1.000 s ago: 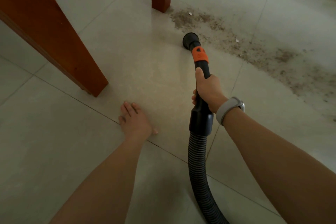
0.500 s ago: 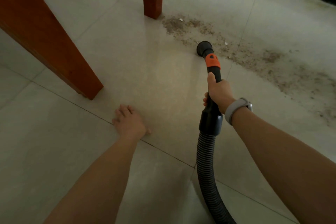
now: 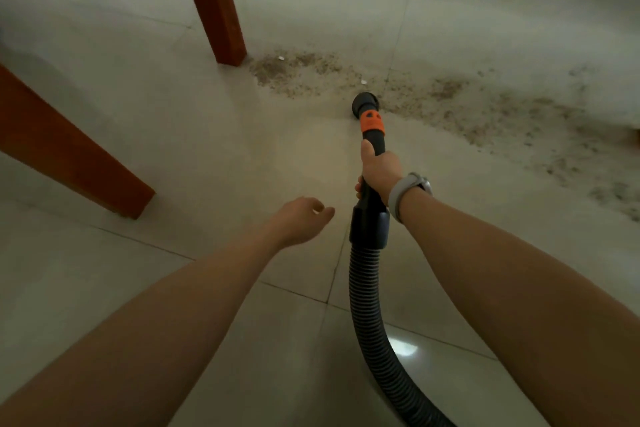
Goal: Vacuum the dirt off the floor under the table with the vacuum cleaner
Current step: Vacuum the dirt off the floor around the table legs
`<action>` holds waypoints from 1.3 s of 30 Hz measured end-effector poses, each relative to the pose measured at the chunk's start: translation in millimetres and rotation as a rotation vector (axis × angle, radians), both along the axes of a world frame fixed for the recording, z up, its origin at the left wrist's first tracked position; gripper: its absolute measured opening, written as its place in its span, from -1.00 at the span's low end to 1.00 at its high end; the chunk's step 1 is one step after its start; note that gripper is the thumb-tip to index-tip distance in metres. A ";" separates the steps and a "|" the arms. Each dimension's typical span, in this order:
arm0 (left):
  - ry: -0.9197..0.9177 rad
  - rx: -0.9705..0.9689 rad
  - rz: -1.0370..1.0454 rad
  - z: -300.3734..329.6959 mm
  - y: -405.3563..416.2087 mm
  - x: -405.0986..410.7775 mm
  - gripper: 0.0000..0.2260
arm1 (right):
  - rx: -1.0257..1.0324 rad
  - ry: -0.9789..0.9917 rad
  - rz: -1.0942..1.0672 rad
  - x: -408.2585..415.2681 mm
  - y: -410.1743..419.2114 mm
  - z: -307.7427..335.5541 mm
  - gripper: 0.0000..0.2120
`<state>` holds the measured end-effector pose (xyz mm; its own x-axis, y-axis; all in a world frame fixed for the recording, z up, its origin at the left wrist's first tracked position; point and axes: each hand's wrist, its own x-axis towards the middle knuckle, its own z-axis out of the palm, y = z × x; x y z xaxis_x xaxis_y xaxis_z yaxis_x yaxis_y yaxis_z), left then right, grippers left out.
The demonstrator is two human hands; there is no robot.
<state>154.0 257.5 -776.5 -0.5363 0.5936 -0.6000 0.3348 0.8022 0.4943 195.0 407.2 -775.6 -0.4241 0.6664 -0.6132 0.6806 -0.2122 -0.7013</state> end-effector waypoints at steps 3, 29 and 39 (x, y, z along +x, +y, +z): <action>-0.158 0.049 0.130 -0.1 5.9 23.0 -0.55 | -0.024 0.011 0.024 4.5 7.0 -2.1 -0.56; -0.427 0.478 0.482 -8.5 47.3 63.7 -0.39 | -0.335 0.363 -0.082 16.3 30.0 12.6 -0.66; -0.407 0.459 0.398 -1.2 37.4 73.3 -0.31 | -0.371 0.349 -0.130 35.0 24.5 17.5 -0.65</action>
<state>227.3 294.9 -777.8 -0.5511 0.6402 -0.5352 -0.2209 0.5066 0.8334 230.0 431.7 -758.0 -0.5735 0.4922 -0.6549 0.3716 -0.5561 -0.7434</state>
